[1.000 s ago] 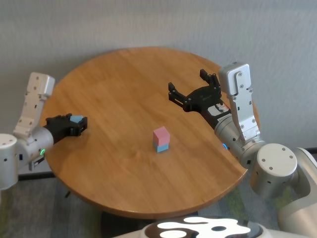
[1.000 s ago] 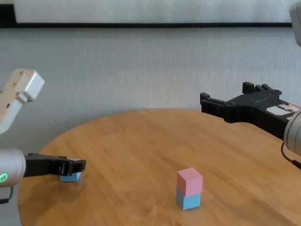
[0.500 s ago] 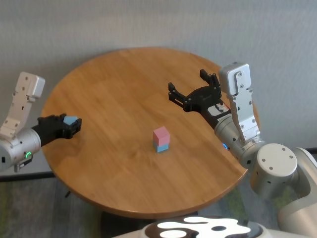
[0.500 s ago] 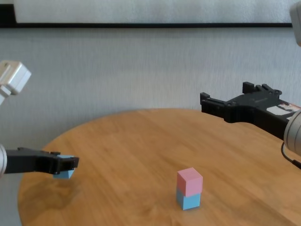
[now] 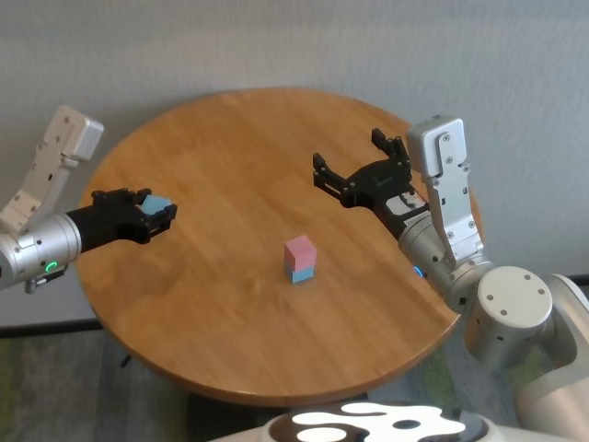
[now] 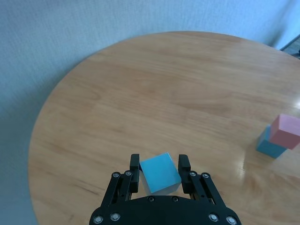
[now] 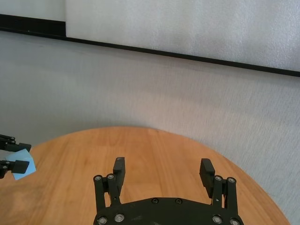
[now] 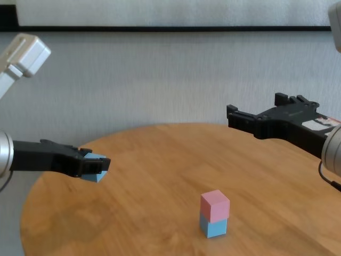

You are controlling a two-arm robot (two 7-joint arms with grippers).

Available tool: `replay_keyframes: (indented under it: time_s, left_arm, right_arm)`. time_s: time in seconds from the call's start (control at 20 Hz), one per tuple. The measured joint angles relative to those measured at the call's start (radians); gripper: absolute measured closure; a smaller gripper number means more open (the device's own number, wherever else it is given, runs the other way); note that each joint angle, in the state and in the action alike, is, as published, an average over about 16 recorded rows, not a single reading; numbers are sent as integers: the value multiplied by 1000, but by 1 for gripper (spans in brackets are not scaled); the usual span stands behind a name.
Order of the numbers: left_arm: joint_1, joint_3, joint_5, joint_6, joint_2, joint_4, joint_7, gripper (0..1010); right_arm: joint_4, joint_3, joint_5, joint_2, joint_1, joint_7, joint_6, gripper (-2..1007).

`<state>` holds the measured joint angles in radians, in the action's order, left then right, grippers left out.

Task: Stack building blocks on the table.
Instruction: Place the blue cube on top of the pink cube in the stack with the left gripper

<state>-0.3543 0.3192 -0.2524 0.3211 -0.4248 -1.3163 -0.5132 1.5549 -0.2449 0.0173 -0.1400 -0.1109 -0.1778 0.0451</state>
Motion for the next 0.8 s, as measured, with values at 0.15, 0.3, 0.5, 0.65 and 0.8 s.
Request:
replay_keyframes:
  time_s: [0.15, 0.3, 0.5, 0.65, 0.8]
  left_arm:
    - [-13, 19, -3, -11, -13, -4, -25, 491]
    - [-24, 34, -6, -25, -20, -4, -41, 491]
    - [-37, 51, -13, -48, -24, -1, -62, 491]
    - [-47, 66, -19, -67, -24, 0, -85, 491]
    - [-60, 84, -27, -86, -26, 0, -117, 491]
  right_arm:
    - [0, 0, 0, 0, 0, 0, 0, 0]
    - [0, 0, 0, 0, 0, 0, 0, 0]
    - [0, 0, 0, 0, 0, 0, 0, 0]
    - [0, 0, 0, 0, 0, 0, 0, 0]
    - [0, 0, 0, 0, 0, 0, 0, 0]
